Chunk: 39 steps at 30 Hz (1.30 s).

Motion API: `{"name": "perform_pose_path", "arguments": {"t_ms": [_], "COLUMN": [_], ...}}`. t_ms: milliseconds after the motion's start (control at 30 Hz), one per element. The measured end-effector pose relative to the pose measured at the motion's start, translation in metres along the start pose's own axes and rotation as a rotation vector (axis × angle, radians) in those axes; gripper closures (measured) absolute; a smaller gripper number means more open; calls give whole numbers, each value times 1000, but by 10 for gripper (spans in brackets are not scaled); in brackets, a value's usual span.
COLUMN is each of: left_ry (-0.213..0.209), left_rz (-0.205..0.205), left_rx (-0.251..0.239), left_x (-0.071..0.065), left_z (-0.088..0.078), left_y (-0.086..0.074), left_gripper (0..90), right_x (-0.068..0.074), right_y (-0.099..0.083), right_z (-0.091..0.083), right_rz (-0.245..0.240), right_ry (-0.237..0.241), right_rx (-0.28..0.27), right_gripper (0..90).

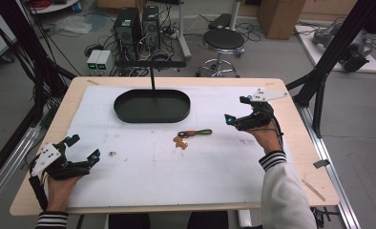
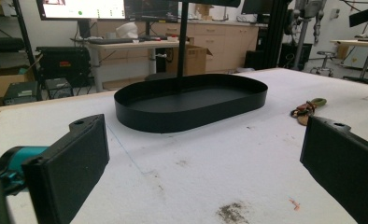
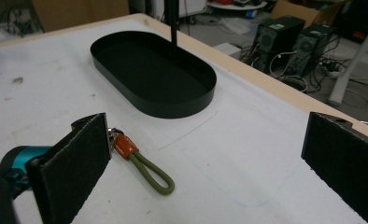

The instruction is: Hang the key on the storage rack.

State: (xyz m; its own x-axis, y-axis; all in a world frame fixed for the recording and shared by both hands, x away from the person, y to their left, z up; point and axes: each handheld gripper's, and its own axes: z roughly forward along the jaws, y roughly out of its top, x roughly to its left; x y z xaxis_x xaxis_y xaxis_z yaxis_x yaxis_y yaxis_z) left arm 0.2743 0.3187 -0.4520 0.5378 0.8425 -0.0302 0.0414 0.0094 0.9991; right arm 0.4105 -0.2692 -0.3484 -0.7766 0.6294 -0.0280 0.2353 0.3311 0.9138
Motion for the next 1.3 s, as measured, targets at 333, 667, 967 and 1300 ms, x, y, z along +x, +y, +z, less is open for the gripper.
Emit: {"name": "perform_pose_path", "arguments": {"t_ms": [333, 667, 967, 1300], "left_ry": [3, 0, 2, 1], "left_rz": [0, -1, 0, 0], "left_rx": [-2, 0, 0, 0], "left_x": [0, 0, 0, 0], "left_z": [0, 0, 0, 0], "left_y": [0, 0, 0, 0], "left_gripper": [17, 17, 17, 17], "right_x": [1, 4, 4, 7], "right_y": [18, 22, 11, 14], "right_z": [37, 68, 90, 107], "right_rz": [-111, -174, -198, -281], "right_ry": [126, 206, 265, 305], "right_rx": [195, 294, 394, 503], "right_gripper": [12, 37, 37, 42]}}
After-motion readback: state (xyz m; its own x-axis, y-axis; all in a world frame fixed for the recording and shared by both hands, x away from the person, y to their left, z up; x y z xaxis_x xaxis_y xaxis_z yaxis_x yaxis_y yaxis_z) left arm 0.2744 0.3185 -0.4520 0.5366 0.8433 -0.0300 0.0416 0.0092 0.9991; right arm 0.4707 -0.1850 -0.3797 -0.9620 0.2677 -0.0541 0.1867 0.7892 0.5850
